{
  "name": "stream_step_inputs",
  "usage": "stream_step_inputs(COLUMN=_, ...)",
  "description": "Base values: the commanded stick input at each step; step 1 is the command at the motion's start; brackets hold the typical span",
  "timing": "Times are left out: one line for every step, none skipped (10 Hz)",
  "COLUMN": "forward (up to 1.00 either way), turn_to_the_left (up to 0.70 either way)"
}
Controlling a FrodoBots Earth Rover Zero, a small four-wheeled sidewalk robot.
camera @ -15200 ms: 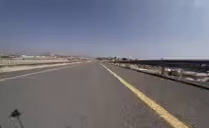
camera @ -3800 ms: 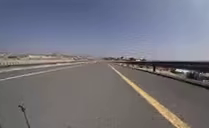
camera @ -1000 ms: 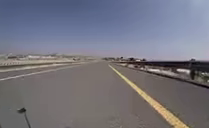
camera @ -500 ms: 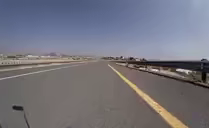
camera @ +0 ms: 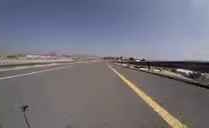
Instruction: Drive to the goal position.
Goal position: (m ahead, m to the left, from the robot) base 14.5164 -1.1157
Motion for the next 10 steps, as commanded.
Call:
stream_step_inputs(forward=1.00, turn_to_the_left=0.00)
stream_step_inputs(forward=1.00, turn_to_the_left=0.00)
stream_step_inputs(forward=1.00, turn_to_the_left=0.00)
stream_step_inputs(forward=1.00, turn_to_the_left=0.00)
stream_step_inputs(forward=1.00, turn_to_the_left=0.00)
stream_step_inputs(forward=1.00, turn_to_the_left=0.00)
stream_step_inputs(forward=1.00, turn_to_the_left=0.00)
stream_step_inputs(forward=1.00, turn_to_the_left=0.00)
stream_step_inputs(forward=1.00, turn_to_the_left=0.00)
stream_step_inputs(forward=1.00, turn_to_the_left=0.00)
